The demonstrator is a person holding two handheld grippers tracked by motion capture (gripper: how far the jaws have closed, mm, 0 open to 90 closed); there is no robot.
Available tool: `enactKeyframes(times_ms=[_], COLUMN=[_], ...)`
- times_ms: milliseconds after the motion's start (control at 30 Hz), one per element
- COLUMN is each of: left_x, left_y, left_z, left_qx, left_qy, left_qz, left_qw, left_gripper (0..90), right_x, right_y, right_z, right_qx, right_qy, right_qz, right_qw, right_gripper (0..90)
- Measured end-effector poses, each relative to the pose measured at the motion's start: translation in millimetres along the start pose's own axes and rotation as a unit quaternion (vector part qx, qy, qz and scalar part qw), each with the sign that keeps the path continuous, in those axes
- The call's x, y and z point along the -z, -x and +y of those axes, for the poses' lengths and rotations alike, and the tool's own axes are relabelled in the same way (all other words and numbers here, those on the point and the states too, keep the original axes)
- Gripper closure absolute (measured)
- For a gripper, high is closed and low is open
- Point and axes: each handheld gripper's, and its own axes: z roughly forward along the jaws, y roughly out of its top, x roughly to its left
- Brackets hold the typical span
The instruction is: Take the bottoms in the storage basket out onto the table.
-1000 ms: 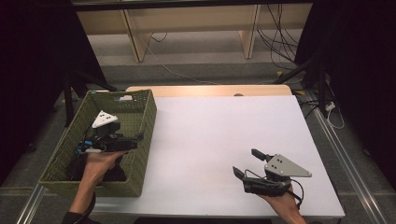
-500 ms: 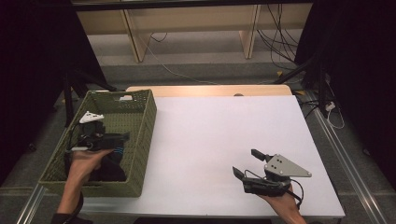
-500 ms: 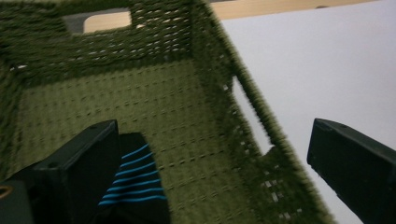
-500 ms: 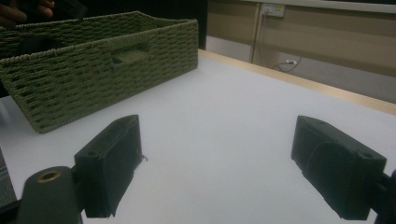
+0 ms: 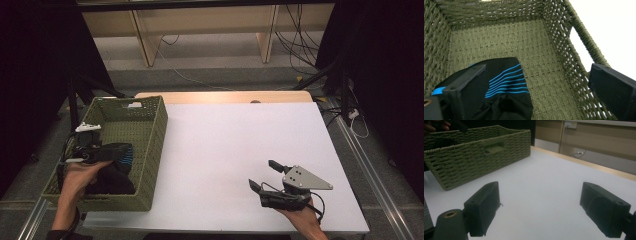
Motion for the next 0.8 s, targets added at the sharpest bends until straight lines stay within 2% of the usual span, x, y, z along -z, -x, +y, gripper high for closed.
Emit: enactKeyframes(times_ms=[400, 667, 800], left_x=[0.9, -3.3, -6.8], left_y=[-13.9, -22.3, -23.8], left_z=[-4.9, -9.5, -10.8], left_qx=[0.002, -0.002, -0.015], left_qy=[-0.016, -0.053, -0.087], left_qz=[0.015, 0.027, 0.035], left_qw=[0.9998, 0.9982, 0.9955], left_gripper=[3.4, 3.6, 3.7], right_x=[0.1, -0.2, -0.5], right_y=[-0.1, 0.2, 0.3], right_z=[0.1, -0.1, -0.2], right_qx=[0.000, 0.000, 0.000], right_qy=[0.000, 0.000, 0.000], right_qz=[-0.002, -0.003, -0.004], right_qw=[1.0000, 1.0000, 1.0000], right_gripper=[17.2, 17.2, 17.2])
